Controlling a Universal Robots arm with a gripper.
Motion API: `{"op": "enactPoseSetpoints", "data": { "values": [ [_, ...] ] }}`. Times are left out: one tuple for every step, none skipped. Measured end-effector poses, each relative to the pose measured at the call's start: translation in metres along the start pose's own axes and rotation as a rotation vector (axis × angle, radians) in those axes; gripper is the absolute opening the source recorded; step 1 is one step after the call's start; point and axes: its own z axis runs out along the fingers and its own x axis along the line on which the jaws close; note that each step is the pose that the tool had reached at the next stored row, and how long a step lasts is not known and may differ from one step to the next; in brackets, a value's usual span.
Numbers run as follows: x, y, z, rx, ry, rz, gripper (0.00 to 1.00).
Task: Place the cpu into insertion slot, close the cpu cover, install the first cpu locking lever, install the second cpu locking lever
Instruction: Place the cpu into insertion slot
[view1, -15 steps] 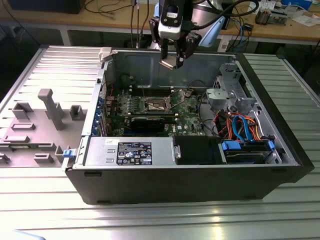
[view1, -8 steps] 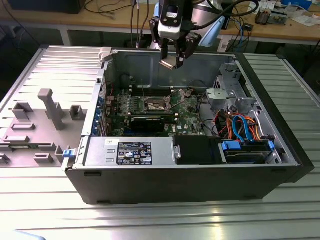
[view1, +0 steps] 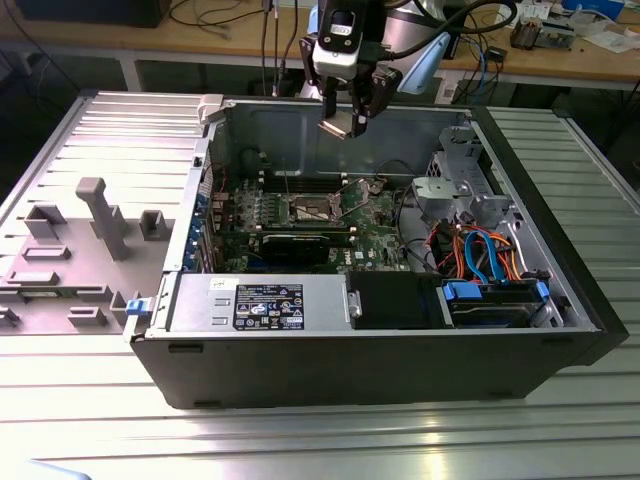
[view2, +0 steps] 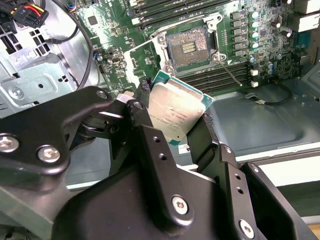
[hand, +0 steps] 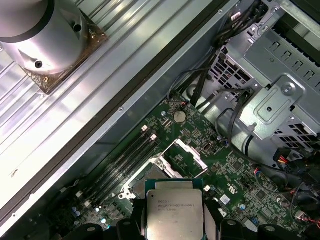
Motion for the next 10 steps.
{"op": "enactPoseSetpoints", "data": {
  "values": [
    [0.0, 0.0, 0.0, 0.0, 0.0, 0.0, 0.55],
    [0.0, 0.0, 0.0, 0.0, 0.0, 0.0, 0.55],
    [0.0, 0.0, 0.0, 0.0, 0.0, 0.001, 0.55],
    [0.0, 0.0, 0.0, 0.0, -0.0001, 0.001, 0.55],
    [0.0, 0.0, 0.0, 0.0, -0.0001, 0.001, 0.55],
    [0.0, 0.0, 0.0, 0.0, -0.0002, 0.001, 0.55],
    [0.0, 0.0, 0.0, 0.0, -0.0001, 0.002, 0.55],
    [0.0, 0.0, 0.0, 0.0, -0.0002, 0.002, 0.55],
    [0.0, 0.0, 0.0, 0.0, -0.0002, 0.002, 0.55],
    [0.0, 0.0, 0.0, 0.0, -0.0005, 0.005, 0.55]
  ]
}}
